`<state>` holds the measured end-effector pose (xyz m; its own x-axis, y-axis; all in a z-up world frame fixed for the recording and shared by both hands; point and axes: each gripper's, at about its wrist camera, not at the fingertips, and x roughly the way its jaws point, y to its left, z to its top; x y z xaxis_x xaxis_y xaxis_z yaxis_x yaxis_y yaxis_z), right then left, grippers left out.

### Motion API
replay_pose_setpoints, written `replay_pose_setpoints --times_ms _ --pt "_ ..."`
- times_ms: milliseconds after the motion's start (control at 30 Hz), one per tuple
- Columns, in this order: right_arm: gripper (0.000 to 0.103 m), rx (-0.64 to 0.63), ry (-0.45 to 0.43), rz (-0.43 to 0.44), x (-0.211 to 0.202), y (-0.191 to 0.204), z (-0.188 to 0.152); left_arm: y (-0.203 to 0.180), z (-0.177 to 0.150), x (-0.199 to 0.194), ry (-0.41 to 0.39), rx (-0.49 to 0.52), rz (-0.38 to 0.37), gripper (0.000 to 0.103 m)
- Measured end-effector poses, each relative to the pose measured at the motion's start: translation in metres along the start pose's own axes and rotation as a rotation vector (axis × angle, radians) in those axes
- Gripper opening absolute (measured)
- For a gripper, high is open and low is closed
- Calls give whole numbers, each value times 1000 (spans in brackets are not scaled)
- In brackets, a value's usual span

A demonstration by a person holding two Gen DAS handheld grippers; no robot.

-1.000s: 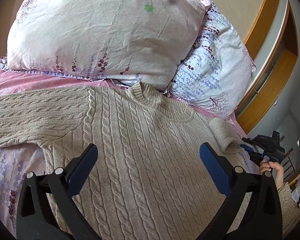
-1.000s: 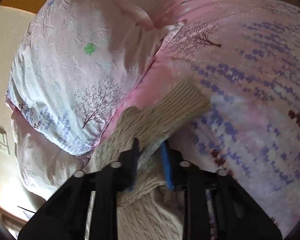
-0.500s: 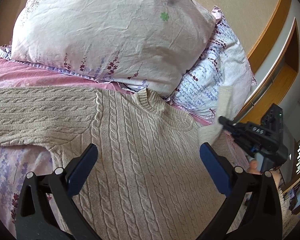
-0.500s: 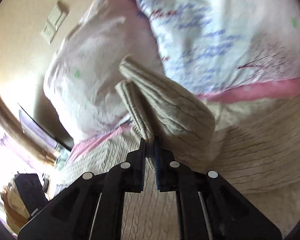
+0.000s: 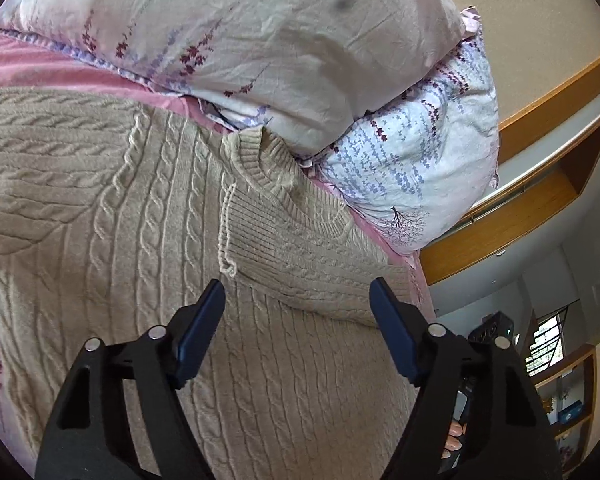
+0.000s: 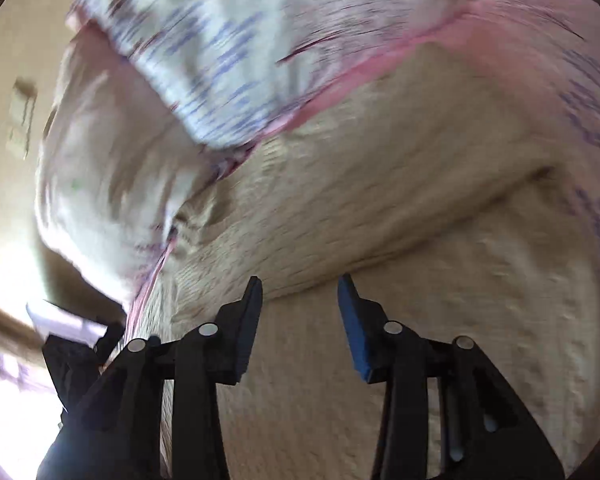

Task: Fold small clothes
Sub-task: 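Fold the sleeve across the sweater back with the right gripper and release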

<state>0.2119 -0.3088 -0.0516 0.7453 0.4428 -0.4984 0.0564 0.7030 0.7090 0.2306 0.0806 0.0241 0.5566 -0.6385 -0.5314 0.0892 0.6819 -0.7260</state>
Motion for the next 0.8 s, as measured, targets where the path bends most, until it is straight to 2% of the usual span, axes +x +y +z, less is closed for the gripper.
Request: replay_pose_setpoints --times_ms 100,133,200,267,300,333,367,400,433,533,600,733,800 --pt "36 164 -57 -21 -14 -48 14 2 1 18 28 -29 44 64" --pt "32 198 -63 0 -16 -58 18 3 1 23 38 -38 51 61" --pt "31 228 -80 27 -15 -67 25 4 2 31 50 -54 70 57" --pt "29 229 -111 18 -11 -69 32 7 4 38 55 -71 86 49" --pt "25 232 -127 9 -11 -70 35 9 6 42 55 -76 86 46" --pt "17 231 -141 2 -11 -71 37 10 8 45 55 -80 91 38" --pt "13 228 -151 0 -9 -71 40 11 10 49 53 -81 98 27" --pt "10 225 -161 4 -9 -71 41 12 13 52 52 -70 103 20" --pt "10 218 -174 11 -12 -70 40 11 16 54 51 -57 108 8" --pt "9 132 -219 8 -28 -58 32 6 23 43 0 0 110 7" --pt "9 104 -206 2 -31 -56 26 7 26 36 -26 31 150 7" --pt "10 59 -140 -85 -13 -51 21 20 20 41 8 33 242 7" --pt "12 38 -131 -126 -12 -48 16 23 15 42 8 47 252 9"
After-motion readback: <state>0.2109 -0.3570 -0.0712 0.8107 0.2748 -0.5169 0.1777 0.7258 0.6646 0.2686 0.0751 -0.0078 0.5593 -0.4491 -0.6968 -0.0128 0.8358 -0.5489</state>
